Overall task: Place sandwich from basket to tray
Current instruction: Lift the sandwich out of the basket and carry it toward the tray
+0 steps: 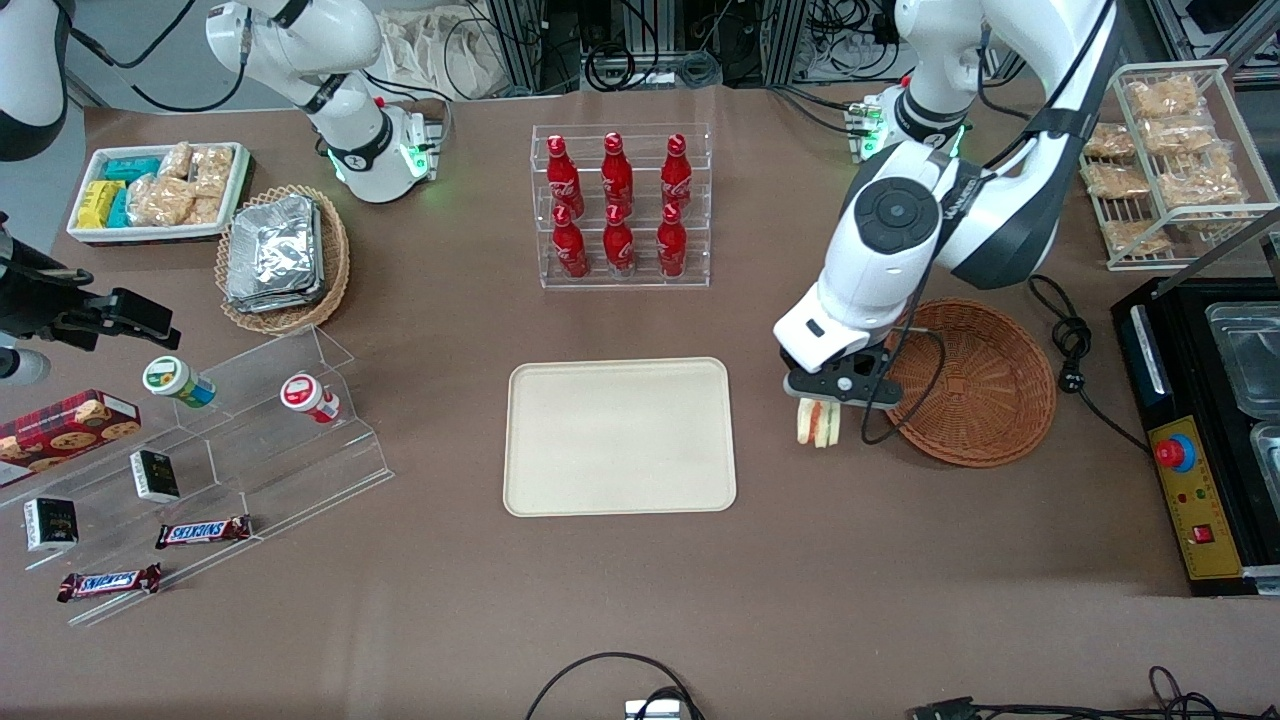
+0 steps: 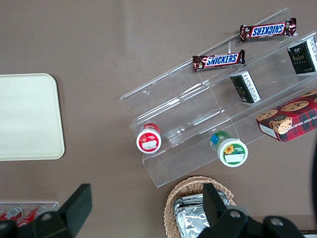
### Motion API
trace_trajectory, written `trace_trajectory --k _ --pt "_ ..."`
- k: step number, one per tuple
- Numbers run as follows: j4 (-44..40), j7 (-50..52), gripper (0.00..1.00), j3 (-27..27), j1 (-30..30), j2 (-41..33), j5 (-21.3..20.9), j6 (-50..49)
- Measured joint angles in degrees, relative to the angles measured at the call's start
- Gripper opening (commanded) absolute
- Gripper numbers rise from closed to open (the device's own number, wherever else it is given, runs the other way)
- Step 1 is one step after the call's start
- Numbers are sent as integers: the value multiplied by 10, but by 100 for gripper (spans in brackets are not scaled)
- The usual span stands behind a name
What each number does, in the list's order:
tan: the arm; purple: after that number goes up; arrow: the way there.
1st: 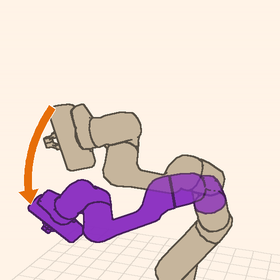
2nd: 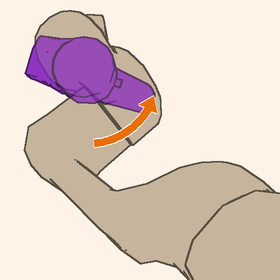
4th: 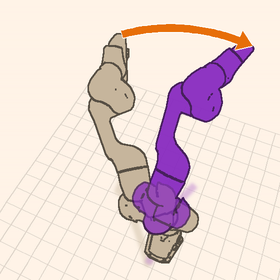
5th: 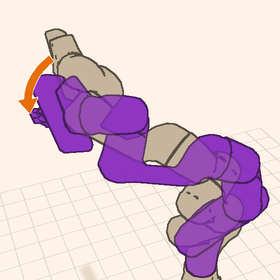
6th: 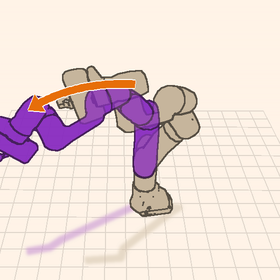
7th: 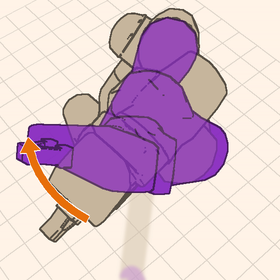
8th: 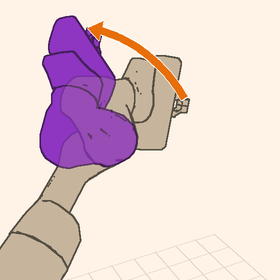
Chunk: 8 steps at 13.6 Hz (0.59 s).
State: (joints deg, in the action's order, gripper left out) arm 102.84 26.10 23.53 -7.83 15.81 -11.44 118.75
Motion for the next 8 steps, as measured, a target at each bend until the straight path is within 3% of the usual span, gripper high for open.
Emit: trace_trajectory --k 8 --pt "-134 71 10 0 -53 125 -12 -36"
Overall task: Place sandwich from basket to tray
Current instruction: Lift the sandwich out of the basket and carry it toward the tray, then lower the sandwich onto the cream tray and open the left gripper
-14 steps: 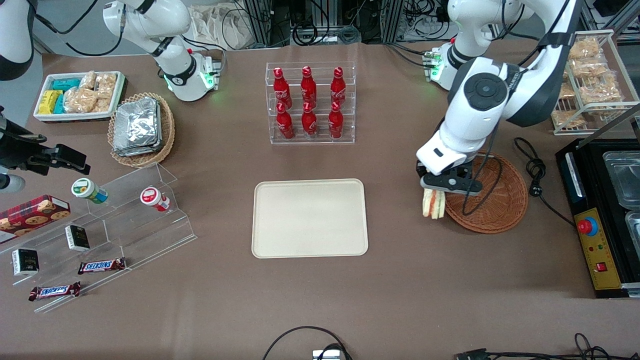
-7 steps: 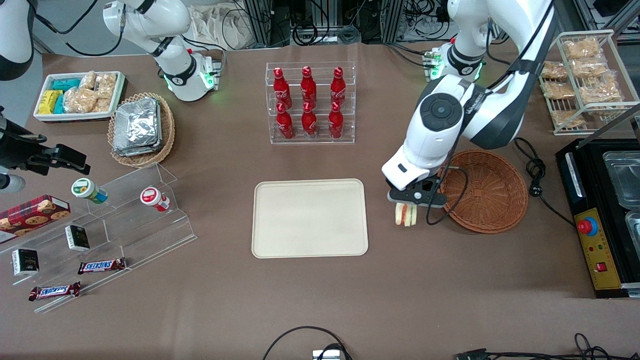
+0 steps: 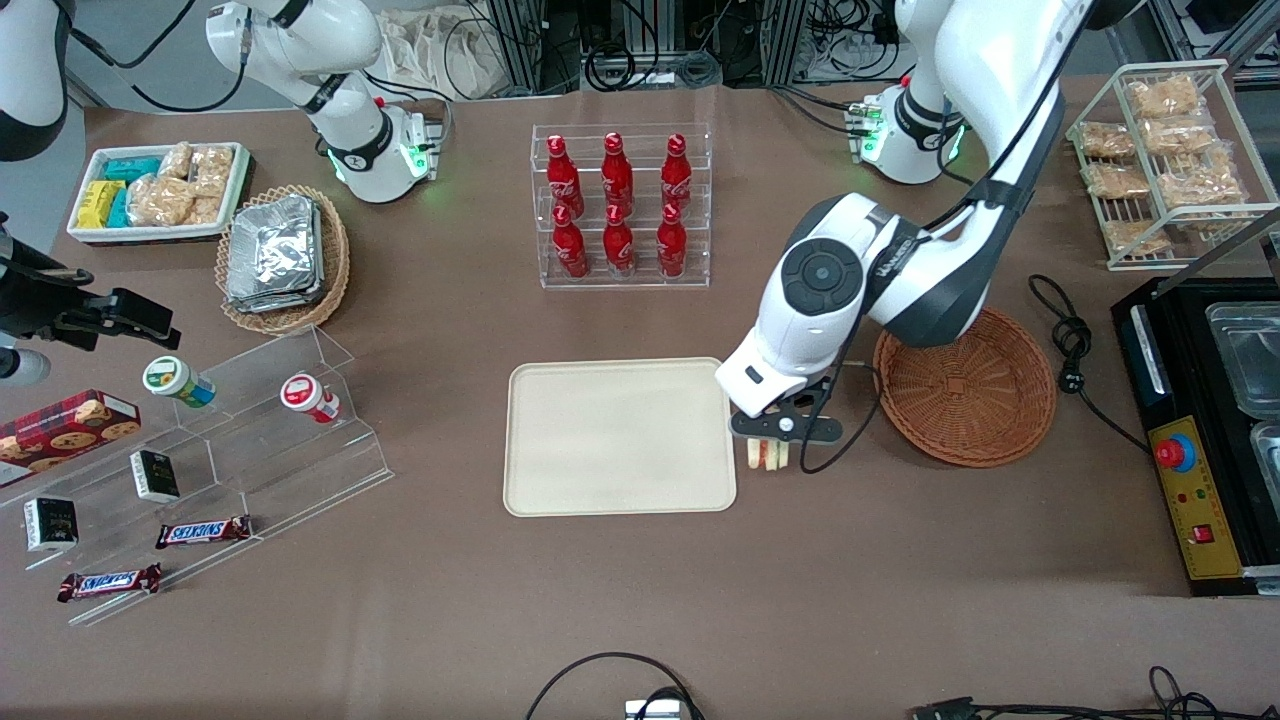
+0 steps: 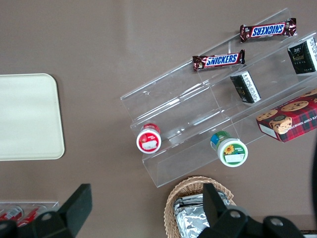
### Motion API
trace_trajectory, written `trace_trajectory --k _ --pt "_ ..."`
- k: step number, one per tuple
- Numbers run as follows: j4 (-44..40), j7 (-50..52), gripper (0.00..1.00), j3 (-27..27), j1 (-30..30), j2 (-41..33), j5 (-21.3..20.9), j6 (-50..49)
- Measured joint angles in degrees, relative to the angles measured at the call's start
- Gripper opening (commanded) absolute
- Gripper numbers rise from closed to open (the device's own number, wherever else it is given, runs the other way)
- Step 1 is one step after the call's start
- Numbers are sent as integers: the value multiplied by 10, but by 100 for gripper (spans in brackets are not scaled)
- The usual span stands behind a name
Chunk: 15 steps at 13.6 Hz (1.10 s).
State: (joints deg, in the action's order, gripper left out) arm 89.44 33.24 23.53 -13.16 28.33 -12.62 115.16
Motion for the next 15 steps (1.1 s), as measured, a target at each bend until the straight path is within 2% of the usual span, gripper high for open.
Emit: trace_trajectory --k 8,15 --pt "-40 55 11 0 -59 82 -53 14" --pt "-42 82 11 0 -85 134 -63 84"
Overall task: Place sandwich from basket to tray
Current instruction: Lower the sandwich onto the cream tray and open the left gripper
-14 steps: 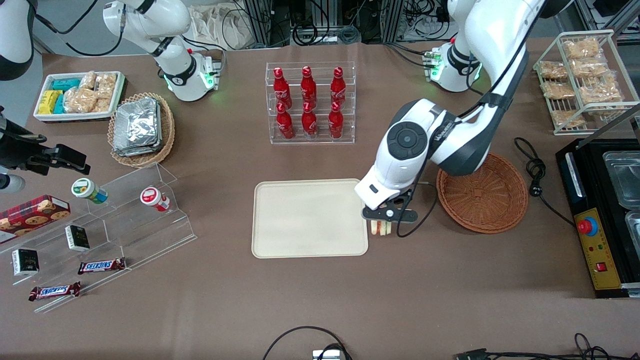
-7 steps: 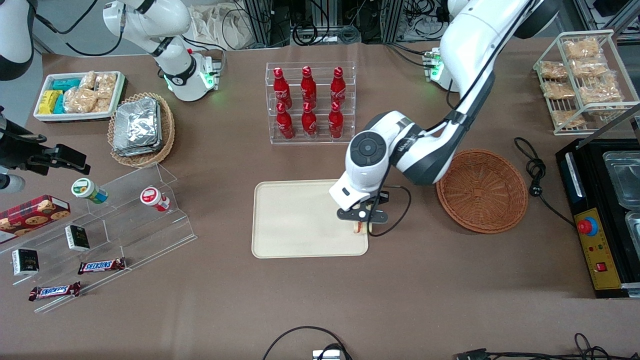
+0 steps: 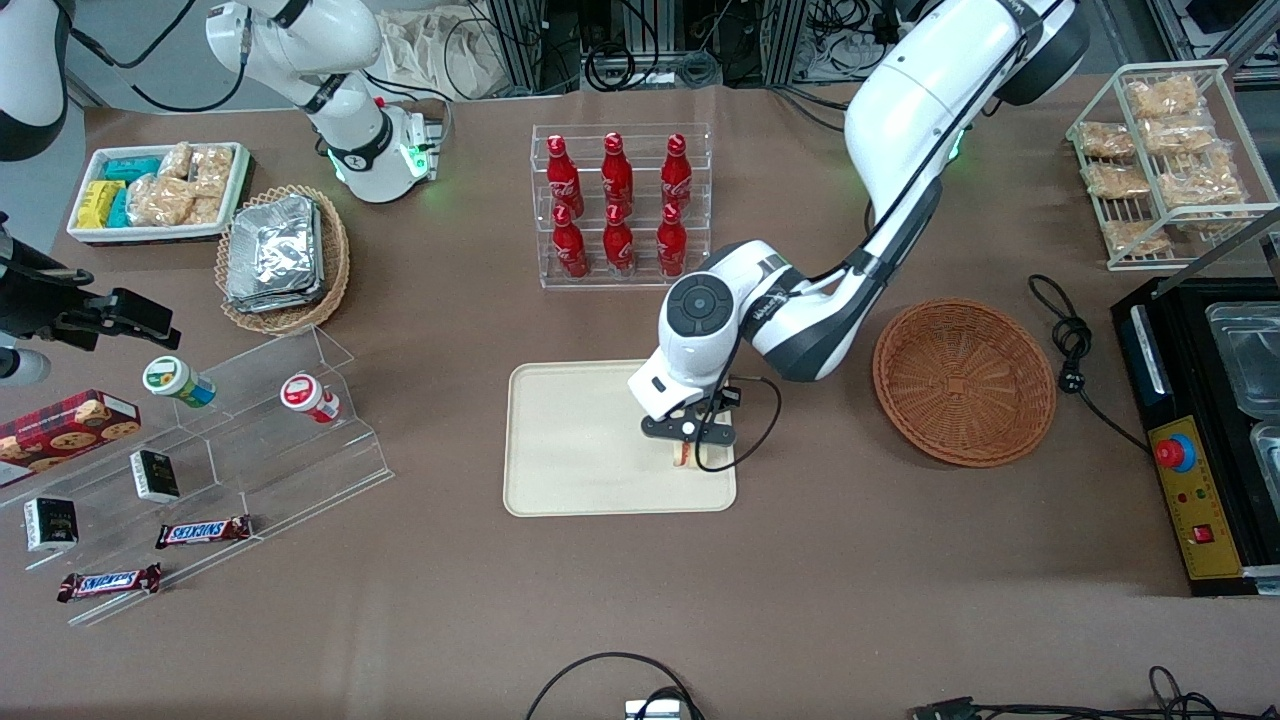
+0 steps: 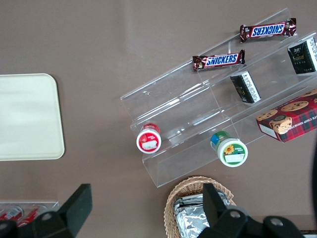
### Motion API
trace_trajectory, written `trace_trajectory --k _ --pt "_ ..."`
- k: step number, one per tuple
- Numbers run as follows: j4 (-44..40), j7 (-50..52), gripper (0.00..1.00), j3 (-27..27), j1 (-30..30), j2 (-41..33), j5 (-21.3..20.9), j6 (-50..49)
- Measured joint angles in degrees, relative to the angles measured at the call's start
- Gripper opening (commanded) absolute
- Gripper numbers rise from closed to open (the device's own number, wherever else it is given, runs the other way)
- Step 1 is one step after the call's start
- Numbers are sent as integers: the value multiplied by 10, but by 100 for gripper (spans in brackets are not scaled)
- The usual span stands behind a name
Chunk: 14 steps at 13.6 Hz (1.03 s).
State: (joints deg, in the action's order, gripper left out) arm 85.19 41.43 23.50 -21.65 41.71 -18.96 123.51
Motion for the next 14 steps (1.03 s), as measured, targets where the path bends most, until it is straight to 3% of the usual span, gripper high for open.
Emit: trace_trajectory --k 8,14 --pt "0 1 13 0 -4 36 -23 23" --pt "0 1 45 0 -4 43 -24 23"
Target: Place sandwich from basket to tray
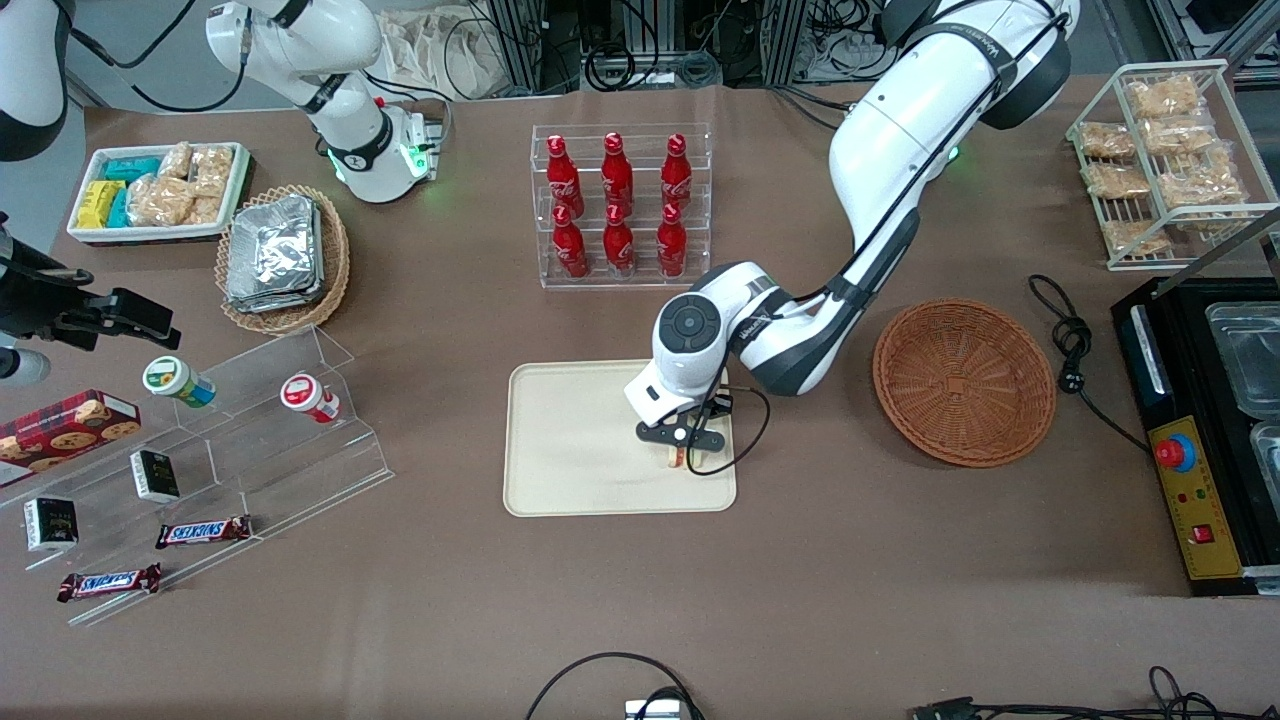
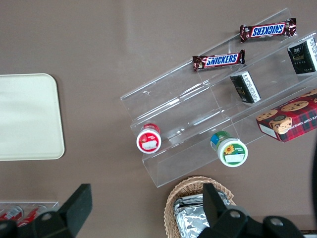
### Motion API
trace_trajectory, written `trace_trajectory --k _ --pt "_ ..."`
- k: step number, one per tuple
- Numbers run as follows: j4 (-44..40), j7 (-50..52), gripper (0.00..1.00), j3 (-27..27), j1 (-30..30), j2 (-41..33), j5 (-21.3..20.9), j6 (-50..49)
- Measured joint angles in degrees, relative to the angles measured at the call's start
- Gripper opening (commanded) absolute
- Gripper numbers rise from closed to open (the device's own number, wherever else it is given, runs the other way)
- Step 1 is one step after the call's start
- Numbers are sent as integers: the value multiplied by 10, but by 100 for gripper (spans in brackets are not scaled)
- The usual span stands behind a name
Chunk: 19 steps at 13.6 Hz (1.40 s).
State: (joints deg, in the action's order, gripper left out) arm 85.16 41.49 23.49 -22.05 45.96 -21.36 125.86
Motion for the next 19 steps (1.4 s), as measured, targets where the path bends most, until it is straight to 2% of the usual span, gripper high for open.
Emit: trace_trajectory --k 5,7,14,19 --pt "0 1 76 0 0 4 0 0" --pt "0 8 100 0 -1 5 0 0" --pt "-27 49 100 -4 1 -3 0 -4" --pt "-94 54 100 -19 11 -26 0 -88"
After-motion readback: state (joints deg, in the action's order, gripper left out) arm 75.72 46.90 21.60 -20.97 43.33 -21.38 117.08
